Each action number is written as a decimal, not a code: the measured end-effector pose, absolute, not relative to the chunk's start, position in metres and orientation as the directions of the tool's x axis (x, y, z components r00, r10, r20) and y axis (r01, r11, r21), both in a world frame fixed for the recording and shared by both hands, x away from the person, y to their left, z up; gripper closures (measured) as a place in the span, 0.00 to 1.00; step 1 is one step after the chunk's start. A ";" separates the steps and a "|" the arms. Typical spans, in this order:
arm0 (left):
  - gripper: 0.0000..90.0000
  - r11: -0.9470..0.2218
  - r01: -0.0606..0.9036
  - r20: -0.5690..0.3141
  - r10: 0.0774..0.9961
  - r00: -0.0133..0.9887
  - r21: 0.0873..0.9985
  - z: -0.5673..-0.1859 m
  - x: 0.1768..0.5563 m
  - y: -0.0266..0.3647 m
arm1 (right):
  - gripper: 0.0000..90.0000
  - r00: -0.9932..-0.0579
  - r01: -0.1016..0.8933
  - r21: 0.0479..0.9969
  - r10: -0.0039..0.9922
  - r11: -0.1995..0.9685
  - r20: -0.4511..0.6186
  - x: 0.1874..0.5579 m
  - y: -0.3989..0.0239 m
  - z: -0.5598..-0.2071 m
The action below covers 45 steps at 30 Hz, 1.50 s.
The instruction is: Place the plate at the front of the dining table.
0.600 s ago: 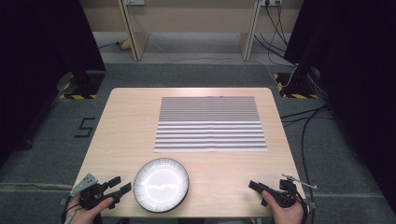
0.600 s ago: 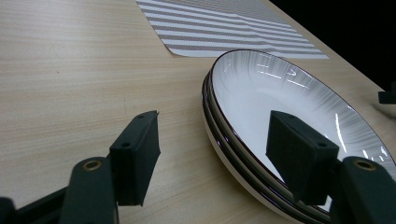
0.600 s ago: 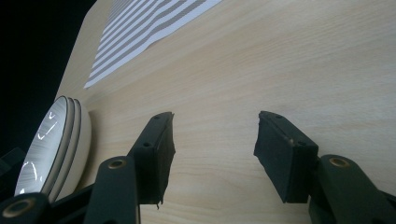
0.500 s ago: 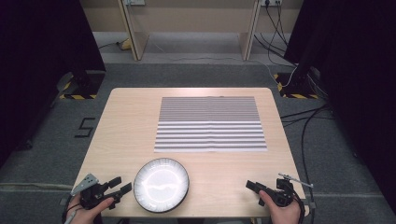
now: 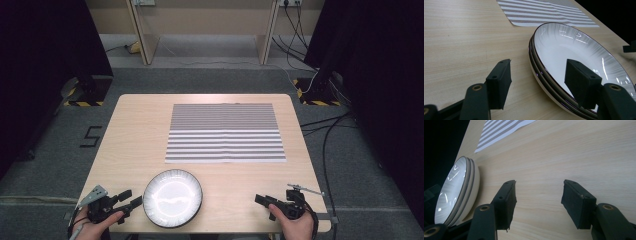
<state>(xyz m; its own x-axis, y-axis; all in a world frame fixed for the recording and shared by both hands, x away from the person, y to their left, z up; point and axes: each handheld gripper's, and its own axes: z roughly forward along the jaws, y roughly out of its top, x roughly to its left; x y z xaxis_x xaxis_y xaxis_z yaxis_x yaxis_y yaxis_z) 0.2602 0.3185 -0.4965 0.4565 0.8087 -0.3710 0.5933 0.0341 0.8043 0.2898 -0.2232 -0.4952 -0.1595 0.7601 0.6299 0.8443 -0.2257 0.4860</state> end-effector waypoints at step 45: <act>0.42 0.009 0.609 -0.381 0.788 0.484 0.793 -0.498 0.263 0.312 | 0.64 -0.346 0.880 0.476 0.700 0.011 0.624 0.325 -0.108 -0.477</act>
<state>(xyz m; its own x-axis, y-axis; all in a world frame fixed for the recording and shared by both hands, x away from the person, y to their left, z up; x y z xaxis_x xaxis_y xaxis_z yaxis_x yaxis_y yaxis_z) 0.2630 0.3125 -0.4976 0.4838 0.7881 -0.3807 0.6089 0.0094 0.7932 0.3255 -0.1078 -0.4773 -0.3461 0.7005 0.6241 0.8796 0.0109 0.4756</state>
